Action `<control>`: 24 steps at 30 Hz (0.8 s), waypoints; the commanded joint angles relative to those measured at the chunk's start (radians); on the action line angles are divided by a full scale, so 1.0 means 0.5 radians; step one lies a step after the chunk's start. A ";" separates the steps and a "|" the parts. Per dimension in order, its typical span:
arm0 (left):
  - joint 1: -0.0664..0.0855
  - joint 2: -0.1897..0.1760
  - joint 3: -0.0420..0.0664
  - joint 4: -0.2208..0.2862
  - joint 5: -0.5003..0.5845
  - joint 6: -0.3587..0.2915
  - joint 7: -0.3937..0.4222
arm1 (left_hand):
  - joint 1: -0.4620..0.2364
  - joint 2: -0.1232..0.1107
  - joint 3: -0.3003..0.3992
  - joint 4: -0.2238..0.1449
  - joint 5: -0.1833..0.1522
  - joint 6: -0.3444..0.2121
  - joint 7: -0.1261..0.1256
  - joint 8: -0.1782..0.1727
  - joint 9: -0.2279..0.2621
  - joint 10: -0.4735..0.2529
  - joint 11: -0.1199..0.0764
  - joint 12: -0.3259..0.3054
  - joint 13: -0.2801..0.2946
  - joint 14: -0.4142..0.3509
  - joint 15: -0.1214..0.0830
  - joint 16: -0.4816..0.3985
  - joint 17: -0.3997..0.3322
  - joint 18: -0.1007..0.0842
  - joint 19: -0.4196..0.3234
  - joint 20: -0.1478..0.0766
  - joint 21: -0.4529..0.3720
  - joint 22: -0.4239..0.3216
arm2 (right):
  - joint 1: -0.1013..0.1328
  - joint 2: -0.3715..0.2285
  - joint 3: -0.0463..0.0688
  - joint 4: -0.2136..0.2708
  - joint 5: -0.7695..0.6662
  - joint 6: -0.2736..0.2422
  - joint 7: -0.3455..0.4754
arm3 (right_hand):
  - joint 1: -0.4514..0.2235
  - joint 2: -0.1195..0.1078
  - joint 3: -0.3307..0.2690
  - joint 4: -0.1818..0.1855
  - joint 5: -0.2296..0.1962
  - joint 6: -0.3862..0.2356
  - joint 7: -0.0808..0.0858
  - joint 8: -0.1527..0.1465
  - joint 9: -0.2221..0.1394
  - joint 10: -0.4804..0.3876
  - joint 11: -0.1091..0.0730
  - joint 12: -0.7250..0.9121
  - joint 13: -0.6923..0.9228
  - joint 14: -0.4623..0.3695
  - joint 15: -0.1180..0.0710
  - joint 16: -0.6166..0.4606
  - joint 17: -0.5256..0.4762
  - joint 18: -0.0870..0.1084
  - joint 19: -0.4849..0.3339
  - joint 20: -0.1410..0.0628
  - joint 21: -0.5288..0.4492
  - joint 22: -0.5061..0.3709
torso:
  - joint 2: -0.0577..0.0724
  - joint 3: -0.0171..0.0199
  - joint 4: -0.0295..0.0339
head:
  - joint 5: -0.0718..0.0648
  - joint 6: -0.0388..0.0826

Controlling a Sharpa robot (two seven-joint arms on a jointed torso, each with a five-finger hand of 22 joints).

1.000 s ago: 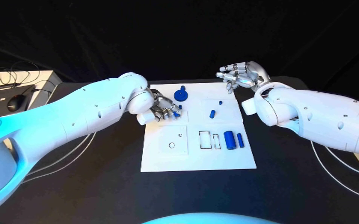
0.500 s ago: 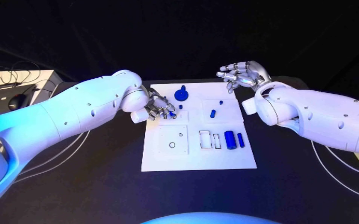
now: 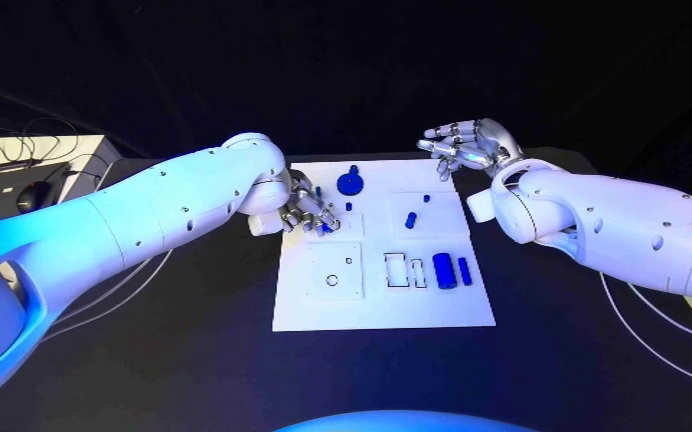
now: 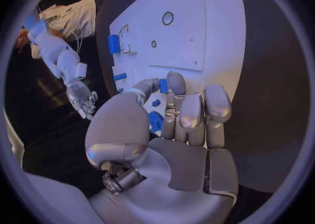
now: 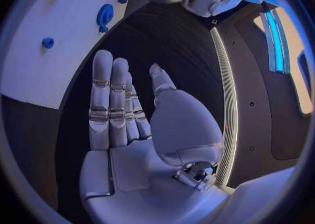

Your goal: Assemble the parts on the task board

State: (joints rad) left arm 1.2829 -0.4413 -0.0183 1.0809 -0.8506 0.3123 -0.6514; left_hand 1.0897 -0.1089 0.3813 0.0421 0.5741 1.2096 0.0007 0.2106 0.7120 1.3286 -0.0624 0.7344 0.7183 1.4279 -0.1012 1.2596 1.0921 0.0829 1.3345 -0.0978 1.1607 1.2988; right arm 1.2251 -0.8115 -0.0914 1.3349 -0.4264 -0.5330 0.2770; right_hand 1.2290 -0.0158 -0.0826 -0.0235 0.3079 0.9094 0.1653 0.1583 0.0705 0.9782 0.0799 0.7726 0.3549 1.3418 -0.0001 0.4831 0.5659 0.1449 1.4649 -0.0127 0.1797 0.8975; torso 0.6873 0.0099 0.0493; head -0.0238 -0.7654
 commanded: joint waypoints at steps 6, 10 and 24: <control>0.003 0.034 0.001 -0.006 -0.242 0.001 0.074 | 0.050 0.023 0.324 -0.303 -0.006 0.014 0.001 -0.014 0.005 0.022 -0.020 -0.004 -0.003 0.004 -0.001 0.007 -0.004 -0.029 0.007 -0.010 0.009 -0.004 | 0.000 0.004 0.001 0.002 -0.013 0.023 0.024 | -0.013 0.009 -0.008 0.010 0.013 0.005 0.013 0.003 0.000 -0.001 -0.017 -0.007 0.003 0.016 -0.004 -0.006 0.003 0.041 0.020 -0.009 0.011 0.002 | 0.000 0.0003 0.001 | 0.006 -0.005; 0.003 0.048 0.001 -0.022 -0.185 0.005 0.064 | 0.050 0.023 0.325 -0.301 -0.006 0.015 0.001 -0.015 0.006 0.022 -0.020 -0.003 -0.003 0.004 -0.002 0.008 -0.004 -0.029 0.007 -0.010 0.010 -0.004 | 0.000 0.005 0.001 0.002 -0.013 0.022 0.024 | -0.013 0.009 -0.008 0.010 0.013 0.005 0.013 0.003 0.000 -0.001 -0.017 -0.007 0.003 0.016 -0.004 -0.006 0.003 0.041 0.020 -0.009 0.011 0.002 | 0.000 -0.0002 0.000 | 0.003 -0.008; 0.007 0.099 0.001 -0.096 -0.026 0.082 0.016 | 0.049 0.024 0.326 -0.301 -0.006 0.014 0.002 -0.018 0.010 0.018 -0.020 0.000 -0.003 0.003 -0.001 0.010 -0.006 -0.028 0.006 -0.009 0.010 -0.005 | 0.001 0.009 0.001 0.003 -0.013 0.021 0.023 | -0.013 0.009 -0.008 0.010 0.013 0.005 0.013 0.003 0.000 -0.001 -0.017 -0.007 0.003 0.016 -0.004 -0.006 0.003 0.041 0.020 -0.009 0.011 0.002 | 0.000 0.0023 0.001 | 0.000 -0.012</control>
State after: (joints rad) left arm 1.2854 -0.3957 -0.0177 1.0354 -0.8959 0.3218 -0.6382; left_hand 1.0920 -0.1111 0.3843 0.0452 0.5698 1.2103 0.0036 0.2065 0.7159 1.3306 -0.0606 0.7345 0.7182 1.4296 -0.0995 1.2594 1.0903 0.0829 1.3345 -0.0979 1.1607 1.2980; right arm 1.2251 -0.8078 -0.0914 1.3354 -0.4264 -0.5330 0.2773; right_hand 1.2290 -0.0158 -0.0826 -0.0235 0.3079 0.9105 0.1638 0.1583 0.0705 0.9788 0.0805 0.7726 0.3548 1.3415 -0.0005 0.4831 0.5658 0.1543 1.4660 -0.0137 0.1797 0.8972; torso 0.6873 0.0105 0.0492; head -0.0236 -0.7708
